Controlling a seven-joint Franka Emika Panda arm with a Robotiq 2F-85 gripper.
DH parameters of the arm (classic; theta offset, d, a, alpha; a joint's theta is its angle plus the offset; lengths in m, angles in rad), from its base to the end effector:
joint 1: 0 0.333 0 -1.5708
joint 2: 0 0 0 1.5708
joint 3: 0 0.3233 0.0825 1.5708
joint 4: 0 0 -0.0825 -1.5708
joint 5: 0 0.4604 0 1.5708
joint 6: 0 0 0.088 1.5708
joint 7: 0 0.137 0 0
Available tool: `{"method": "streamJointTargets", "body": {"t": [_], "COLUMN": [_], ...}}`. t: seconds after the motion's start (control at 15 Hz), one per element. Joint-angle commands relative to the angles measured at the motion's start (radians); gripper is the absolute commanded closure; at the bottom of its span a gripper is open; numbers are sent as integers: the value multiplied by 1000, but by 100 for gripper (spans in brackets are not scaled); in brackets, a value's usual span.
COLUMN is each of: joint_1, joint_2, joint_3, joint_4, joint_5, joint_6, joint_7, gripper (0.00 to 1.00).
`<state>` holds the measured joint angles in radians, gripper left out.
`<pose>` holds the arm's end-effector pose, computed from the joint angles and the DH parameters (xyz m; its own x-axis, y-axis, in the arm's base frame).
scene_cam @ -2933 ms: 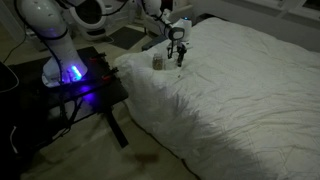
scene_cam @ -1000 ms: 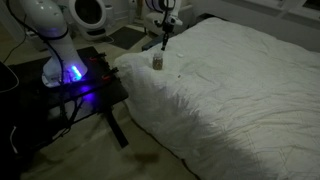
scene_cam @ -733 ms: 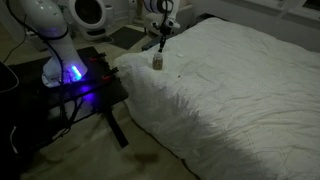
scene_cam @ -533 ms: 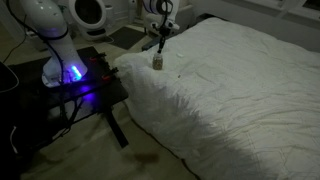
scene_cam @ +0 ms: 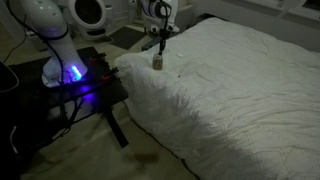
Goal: Put the objects on the bed in the jar
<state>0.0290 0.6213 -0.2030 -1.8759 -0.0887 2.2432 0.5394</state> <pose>0.6405 -0.1227 0.0834 0.7931 -0.5961 -0.1253 -0.5499 -0.7892 0.2736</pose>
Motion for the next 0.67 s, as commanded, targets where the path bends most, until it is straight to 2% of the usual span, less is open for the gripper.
{"method": "streamJointTargets", "body": {"t": [0.0, 0.27, 0.33, 0.4, 0.53, 0.6], "joint_1": [-17, -16, -16, -16, -16, -16], "joint_2": [-5, 1, 2, 3, 4, 4], "joint_3": [20, 30, 32, 34, 36, 36], "joint_4": [-16, -13, -11, -11, -13, -13], "joint_5": [28, 32, 32, 33, 34, 34], "joint_6": [41, 54, 51, 49, 56, 55], "joint_7": [-45, -49, -51, -53, -52, -53], "gripper": [99, 99, 72, 71, 57, 89]}}
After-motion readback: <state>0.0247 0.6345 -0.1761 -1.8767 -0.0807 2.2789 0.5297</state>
